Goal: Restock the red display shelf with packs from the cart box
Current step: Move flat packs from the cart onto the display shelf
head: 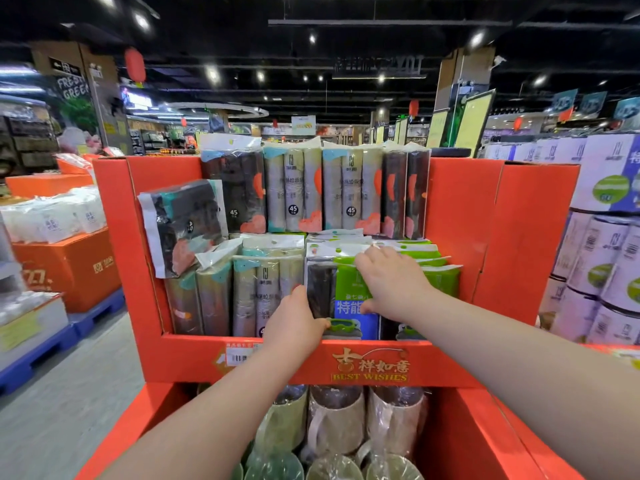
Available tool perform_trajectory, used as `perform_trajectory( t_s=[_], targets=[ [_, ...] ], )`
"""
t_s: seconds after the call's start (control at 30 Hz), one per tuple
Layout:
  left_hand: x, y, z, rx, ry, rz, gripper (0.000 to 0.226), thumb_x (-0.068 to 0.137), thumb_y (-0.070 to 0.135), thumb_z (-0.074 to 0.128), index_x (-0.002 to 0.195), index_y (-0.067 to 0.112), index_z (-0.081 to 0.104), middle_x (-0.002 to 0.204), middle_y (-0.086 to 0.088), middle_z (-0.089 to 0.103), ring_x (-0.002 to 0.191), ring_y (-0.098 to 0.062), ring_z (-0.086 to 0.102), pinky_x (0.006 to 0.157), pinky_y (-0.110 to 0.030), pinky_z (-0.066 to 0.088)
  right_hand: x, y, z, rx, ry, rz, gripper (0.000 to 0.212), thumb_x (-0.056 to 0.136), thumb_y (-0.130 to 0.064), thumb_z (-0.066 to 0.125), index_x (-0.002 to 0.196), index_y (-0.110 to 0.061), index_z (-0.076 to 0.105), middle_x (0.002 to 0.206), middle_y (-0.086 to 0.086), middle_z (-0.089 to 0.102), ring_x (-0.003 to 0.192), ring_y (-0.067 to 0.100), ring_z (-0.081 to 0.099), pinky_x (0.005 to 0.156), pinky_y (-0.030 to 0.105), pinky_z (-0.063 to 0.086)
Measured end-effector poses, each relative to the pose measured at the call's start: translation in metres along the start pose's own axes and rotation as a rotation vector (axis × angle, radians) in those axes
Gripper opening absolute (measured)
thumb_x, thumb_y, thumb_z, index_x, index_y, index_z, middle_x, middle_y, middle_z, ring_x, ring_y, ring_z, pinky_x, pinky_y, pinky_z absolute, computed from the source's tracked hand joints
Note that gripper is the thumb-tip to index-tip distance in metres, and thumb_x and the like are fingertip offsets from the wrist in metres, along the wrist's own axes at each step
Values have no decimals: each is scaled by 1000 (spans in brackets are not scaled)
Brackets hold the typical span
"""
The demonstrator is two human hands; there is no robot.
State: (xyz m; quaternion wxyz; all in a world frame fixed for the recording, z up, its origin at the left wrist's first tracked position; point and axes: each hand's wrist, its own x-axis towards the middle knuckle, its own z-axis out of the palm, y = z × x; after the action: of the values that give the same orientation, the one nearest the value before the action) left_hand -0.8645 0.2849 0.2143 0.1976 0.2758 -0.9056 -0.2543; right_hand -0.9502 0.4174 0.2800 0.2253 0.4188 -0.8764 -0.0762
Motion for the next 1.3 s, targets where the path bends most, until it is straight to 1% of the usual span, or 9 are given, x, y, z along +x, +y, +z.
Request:
perform_trajectory(
  t_s=[0.17,0.4,0.53,0.63,0.73,0.8,0.87,0.97,1.3],
  targets=[
    [-7,6,-7,123,-59,-39,55,88,43,62,129,16,39,129,-8,57,117,-30,56,91,-40,48,-4,-3,-3,32,-21,21,75,74,-48,73,131,-14,38,133,6,45,127,27,40,101,41,39],
    [-35,-7,-13,216,21,29,50,88,50,54,128,21,47,129,-4,54,120,-27,52,96,-39,43,-26,-8,-8,52,91,14,73,84,-45,61,142,-14,31,146,6,34,136,29,31,110,44,28],
    [-65,-24,-16,378,95,106,55,87,51,53,134,22,44,133,0,47,126,-23,42,104,-37,35,-45,-30,2,105,289,-163,62,46,-41,84,101,-17,69,107,7,67,100,32,65,83,49,52],
    [-90,-39,-17,484,100,106,54,85,51,51,133,26,44,133,3,44,125,-23,41,100,-36,34,-59,-58,12,193,306,-313,42,48,-42,70,84,-21,69,88,0,68,83,26,68,73,42,56],
    [-120,-54,-21,568,75,56,63,81,59,36,134,26,42,134,2,44,127,-24,41,99,-37,35,-75,-85,20,281,173,-434,32,60,-41,54,81,-20,67,81,1,67,77,26,67,67,39,55],
    [-142,-64,-24,606,39,3,66,80,61,33,133,25,43,134,0,44,127,-25,40,100,-37,34,-88,-103,21,285,13,-491,32,78,-36,50,101,-19,63,103,4,64,100,27,61,86,40,47],
    [-161,-74,-30,640,21,-30,64,81,59,39,134,24,41,136,-1,42,129,-25,36,103,-39,32,-104,-117,29,232,-105,-574,35,86,-34,51,117,-19,55,122,5,56,117,24,51,97,36,38],
    [-186,-87,-48,641,42,-71,63,84,51,52,139,23,36,139,-1,38,131,-25,32,107,-41,28,-126,-140,31,202,-235,-626,36,88,-34,52,119,-16,54,125,7,54,121,27,49,98,37,38],
    [-321,-170,-127,572,95,-352,66,87,52,51,143,23,31,142,-3,38,133,-25,34,105,-38,30,-192,-265,-13,338,-243,-786,34,87,-33,51,116,-15,53,122,10,56,118,28,52,94,36,43]
  ],
)
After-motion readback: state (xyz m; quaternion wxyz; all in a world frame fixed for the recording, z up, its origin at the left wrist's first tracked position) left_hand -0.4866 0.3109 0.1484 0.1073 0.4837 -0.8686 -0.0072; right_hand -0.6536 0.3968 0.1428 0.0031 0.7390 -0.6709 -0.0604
